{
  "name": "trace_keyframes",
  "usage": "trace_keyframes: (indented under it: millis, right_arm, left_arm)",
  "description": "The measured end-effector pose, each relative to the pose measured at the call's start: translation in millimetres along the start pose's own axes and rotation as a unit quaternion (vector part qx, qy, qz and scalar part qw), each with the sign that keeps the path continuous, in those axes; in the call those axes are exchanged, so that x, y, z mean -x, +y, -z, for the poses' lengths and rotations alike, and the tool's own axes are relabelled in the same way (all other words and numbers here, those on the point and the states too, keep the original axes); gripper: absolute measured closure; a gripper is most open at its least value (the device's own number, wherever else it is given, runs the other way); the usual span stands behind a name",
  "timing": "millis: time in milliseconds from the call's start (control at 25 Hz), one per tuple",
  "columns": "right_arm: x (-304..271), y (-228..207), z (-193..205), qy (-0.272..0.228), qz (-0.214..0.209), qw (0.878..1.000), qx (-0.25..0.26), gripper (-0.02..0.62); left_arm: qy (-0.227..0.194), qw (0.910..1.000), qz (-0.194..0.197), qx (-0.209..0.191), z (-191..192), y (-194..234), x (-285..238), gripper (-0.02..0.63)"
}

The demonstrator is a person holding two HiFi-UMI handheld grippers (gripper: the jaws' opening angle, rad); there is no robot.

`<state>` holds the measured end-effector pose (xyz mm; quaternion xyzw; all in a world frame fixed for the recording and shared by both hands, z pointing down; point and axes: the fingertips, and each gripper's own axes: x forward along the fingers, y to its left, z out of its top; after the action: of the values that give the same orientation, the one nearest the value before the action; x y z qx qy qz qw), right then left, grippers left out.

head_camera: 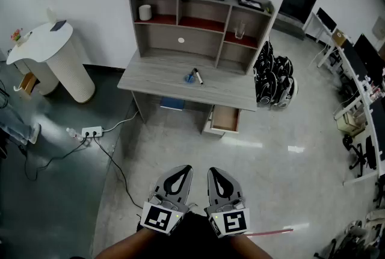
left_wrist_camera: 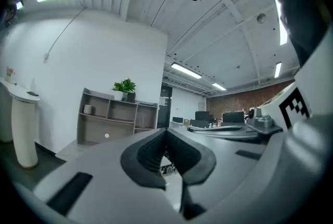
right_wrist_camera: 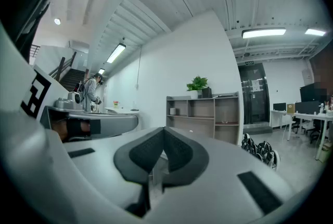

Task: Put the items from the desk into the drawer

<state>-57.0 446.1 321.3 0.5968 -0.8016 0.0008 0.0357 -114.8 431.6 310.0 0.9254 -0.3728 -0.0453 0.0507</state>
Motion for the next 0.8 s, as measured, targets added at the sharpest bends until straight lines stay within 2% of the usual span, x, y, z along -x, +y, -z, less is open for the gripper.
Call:
trace_keyframes:
  millis: [240, 480, 680, 800]
  right_arm:
    - [4, -15, -8, -0.028, -0.004, 1.0, 0.009, 0.578]
    - [12, -39, -5, -0.043, 0.002, 0.999, -0.015, 0.578]
    - [7, -52, 9, -0.025, 0.006, 0.999, -0.027, 0.578]
    - [-2, -52, 11, -0.025, -0.014, 0.999, -0.031, 0.578]
  left_arm:
    - [-0.013, 0.9998, -0.002, -0.017, 1, -6, -14, 0.594]
    - [-0.02, 0.998, -0.06, -0.004, -6, 31, -15, 0.594]
    - [-0.005, 0.9972, -0.073, -0.015, 3, 37, -21, 0.594]
    - [-0.001, 0.9973, -0.073, -0.012, 10, 40, -31, 0.594]
